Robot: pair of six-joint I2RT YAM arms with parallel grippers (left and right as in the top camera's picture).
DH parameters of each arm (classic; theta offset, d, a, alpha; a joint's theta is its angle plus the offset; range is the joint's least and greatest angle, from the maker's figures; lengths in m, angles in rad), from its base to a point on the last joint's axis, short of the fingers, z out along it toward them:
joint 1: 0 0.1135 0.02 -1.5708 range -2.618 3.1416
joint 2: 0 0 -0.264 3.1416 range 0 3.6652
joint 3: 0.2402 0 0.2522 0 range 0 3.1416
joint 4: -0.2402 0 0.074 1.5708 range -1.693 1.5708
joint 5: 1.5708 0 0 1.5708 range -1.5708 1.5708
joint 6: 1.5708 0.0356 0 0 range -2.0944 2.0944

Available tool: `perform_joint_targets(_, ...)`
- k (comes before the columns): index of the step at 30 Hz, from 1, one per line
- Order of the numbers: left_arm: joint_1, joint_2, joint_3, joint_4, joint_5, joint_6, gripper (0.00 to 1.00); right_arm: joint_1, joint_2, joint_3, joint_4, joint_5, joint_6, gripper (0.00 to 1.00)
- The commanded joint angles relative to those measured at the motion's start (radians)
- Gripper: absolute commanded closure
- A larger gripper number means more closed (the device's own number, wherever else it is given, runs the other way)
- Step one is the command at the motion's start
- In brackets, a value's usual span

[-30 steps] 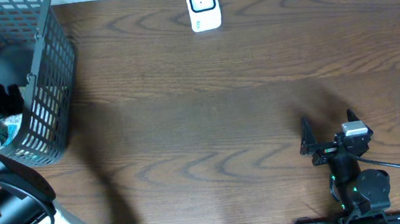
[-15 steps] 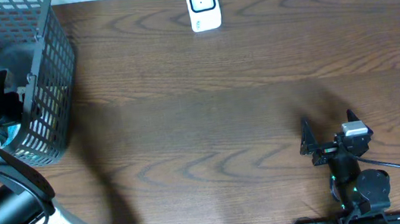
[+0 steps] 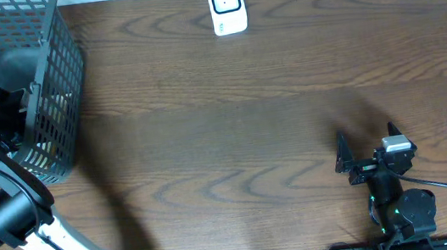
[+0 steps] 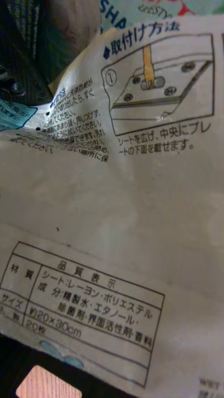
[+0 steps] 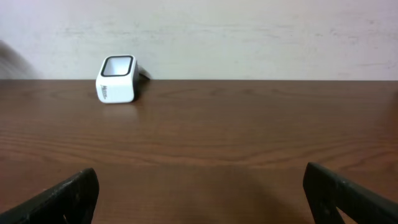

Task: Scan the item barcode
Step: 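Grasp the white-and-yellow snack bag in the basket with the left gripper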

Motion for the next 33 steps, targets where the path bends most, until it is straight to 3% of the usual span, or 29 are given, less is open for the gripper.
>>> perform_joint_targets(1, -0.001, 0.031, -0.005, 0.014, -0.071, 0.027, 0.02, -0.003, -0.006, -0.002, -0.004, 0.001, 0.010, 0.01)
perform_joint_targets(6, -0.017, 0.037, -0.005, 0.048, -0.161, 0.024, 0.01, -0.003, -0.006, -0.002, -0.003, 0.002, 0.010, 0.01)
perform_joint_targets(10, -0.030, 0.038, -0.005, 0.086, -0.161, 0.015, 0.36, -0.003, -0.006, -0.002, -0.004, 0.002, 0.010, 0.01)
perform_joint_targets(15, -0.034, 0.033, 0.002, 0.104, -0.167, -0.053, 0.52, -0.003, -0.006, -0.002, -0.004, 0.002, 0.010, 0.01)
perform_joint_targets(19, -0.035, 0.006, 0.058, 0.103, -0.142, -0.208, 0.86, -0.003, -0.006, -0.002, -0.003, 0.002, 0.010, 0.01)
perform_joint_targets(22, -0.036, -0.038, 0.089, 0.103, -0.068, -0.270, 0.92, -0.003, -0.006, -0.002, -0.004, 0.001, 0.010, 0.01)
perform_joint_targets(26, -0.036, -0.127, 0.121, 0.120, 0.058, -0.293, 0.93, -0.003, -0.006, -0.002, -0.003, 0.002, 0.010, 0.01)
perform_joint_targets(33, -0.036, -0.397, 0.121, 0.295, 0.076, -0.592, 0.92, -0.003, -0.006, -0.002, -0.003, 0.001, 0.010, 0.01)
